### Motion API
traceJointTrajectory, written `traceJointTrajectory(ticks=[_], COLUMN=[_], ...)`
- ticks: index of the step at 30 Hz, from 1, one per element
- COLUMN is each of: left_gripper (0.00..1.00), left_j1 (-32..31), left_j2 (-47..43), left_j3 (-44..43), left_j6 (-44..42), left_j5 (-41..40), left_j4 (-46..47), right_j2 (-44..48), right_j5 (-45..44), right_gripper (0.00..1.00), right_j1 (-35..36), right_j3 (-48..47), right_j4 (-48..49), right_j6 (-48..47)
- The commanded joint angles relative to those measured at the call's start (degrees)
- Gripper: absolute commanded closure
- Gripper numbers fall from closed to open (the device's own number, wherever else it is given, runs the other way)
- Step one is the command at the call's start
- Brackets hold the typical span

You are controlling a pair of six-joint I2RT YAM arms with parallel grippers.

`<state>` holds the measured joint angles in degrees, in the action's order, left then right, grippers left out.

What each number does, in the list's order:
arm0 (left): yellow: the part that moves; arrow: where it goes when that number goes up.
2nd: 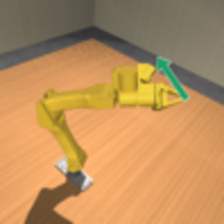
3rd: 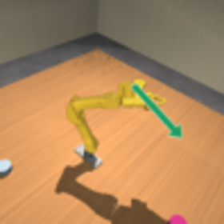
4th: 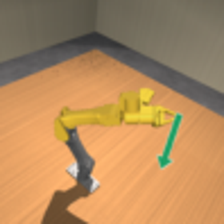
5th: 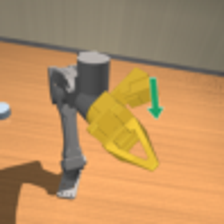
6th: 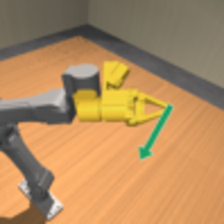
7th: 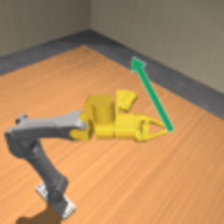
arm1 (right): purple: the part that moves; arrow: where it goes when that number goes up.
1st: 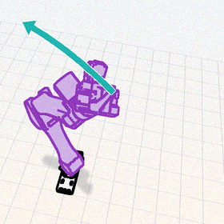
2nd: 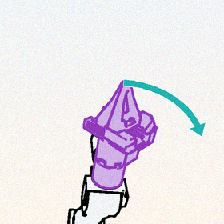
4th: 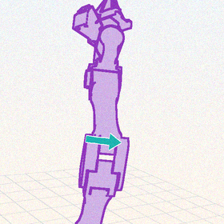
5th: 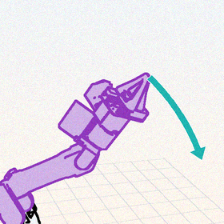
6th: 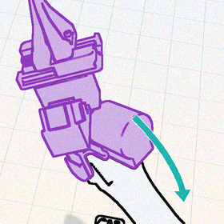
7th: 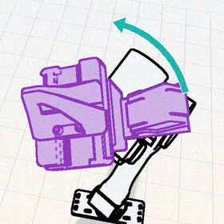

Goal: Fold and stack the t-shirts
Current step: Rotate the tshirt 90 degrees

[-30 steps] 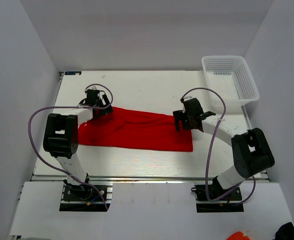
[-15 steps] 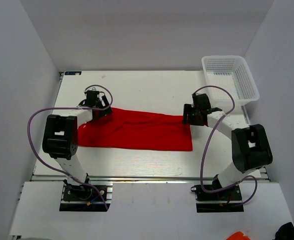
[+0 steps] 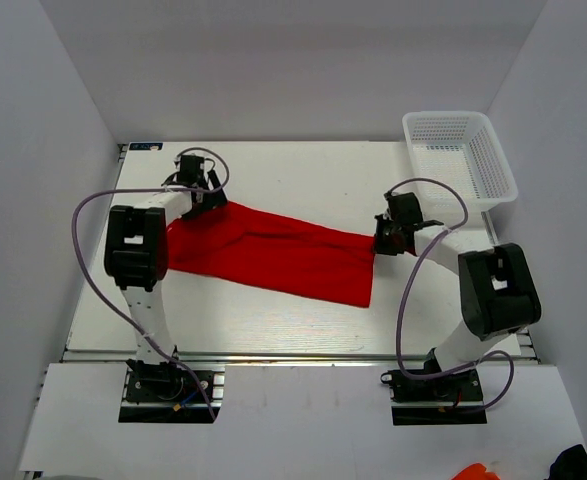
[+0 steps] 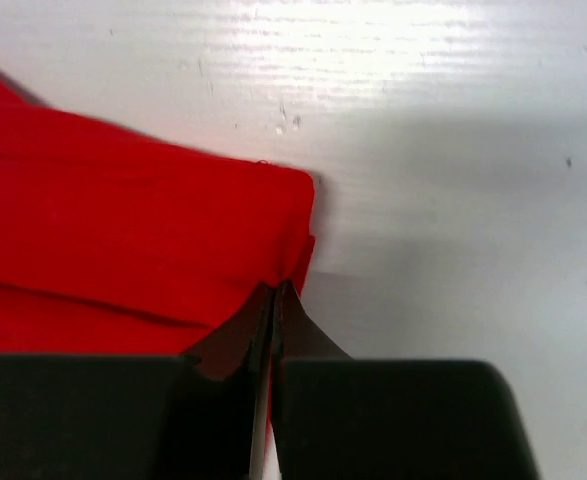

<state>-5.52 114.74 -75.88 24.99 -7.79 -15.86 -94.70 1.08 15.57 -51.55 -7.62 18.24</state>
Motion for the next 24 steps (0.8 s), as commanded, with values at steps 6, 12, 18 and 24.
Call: traceJointTrajectory(ticks=[6,12,18,24], left_gripper=[0.01,0.01,0.01,0.01], left_j1=[0.42,0.42,-1.51,-1.51], left_j2=[18.39,45.69,46.45,41.37], left_j3=[-24.44,-63.35,-57.28,-58.78], left_j6=[-11.71,-12.79,0.93,1.46], left_j5=[16.45,38.31,42.69,41.37], left_j4=[0.47,2.21,30.17,30.79], right_j2=[8.12,12.15,15.85,16.47], right_j5=[-1.71,12.84,18.87,22.47], right_gripper=[0.83,0.73,0.66,0.55], right_j1=[-0.02,0.42,0.69,0.77], right_j3=[2.06,6.81,8.49,5.41], right_j4=[-6.00,-3.20,-3.81,-1.88], right_j6=[-1.10,-4.88,-9.71,-10.41])
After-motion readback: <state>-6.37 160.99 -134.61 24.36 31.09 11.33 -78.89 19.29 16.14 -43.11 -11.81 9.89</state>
